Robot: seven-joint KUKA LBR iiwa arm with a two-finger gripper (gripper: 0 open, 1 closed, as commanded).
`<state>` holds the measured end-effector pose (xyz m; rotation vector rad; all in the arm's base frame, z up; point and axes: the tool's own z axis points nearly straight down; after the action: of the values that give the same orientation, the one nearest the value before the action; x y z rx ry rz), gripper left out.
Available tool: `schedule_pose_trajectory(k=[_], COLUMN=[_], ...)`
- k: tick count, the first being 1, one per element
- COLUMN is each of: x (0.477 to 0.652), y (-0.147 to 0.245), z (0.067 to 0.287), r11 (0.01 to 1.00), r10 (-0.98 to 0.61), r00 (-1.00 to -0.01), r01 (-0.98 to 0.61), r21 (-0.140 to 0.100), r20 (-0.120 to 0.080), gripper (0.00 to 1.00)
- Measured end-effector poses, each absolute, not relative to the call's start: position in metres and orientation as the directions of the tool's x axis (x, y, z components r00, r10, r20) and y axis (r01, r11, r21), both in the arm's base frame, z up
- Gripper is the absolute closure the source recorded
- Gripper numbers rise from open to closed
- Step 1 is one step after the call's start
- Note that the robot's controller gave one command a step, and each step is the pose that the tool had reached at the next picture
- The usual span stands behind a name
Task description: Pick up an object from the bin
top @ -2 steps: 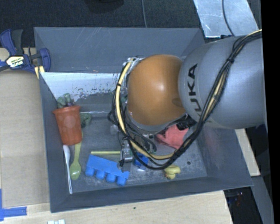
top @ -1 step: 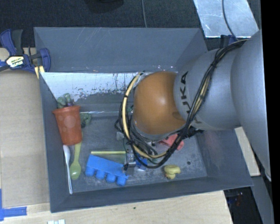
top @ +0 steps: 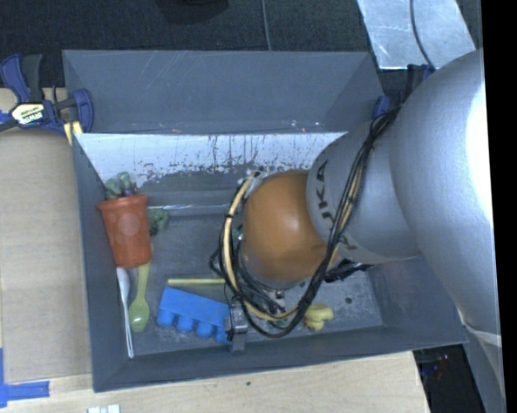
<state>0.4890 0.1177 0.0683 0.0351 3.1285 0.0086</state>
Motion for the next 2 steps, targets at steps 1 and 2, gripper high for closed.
schedule_pose_trajectory(k=[1,2], x=[0.496,0.561], y=[0.114,0.065], z=[0.139,0.173], r11=[0.999,0.999], r10=[0.046,0.035], r00=[-0.999,-0.999], r01=[0.046,0.035], r21=[0.003,0.005], r20=[-0.009,-0.011], gripper=[0.0,0.0])
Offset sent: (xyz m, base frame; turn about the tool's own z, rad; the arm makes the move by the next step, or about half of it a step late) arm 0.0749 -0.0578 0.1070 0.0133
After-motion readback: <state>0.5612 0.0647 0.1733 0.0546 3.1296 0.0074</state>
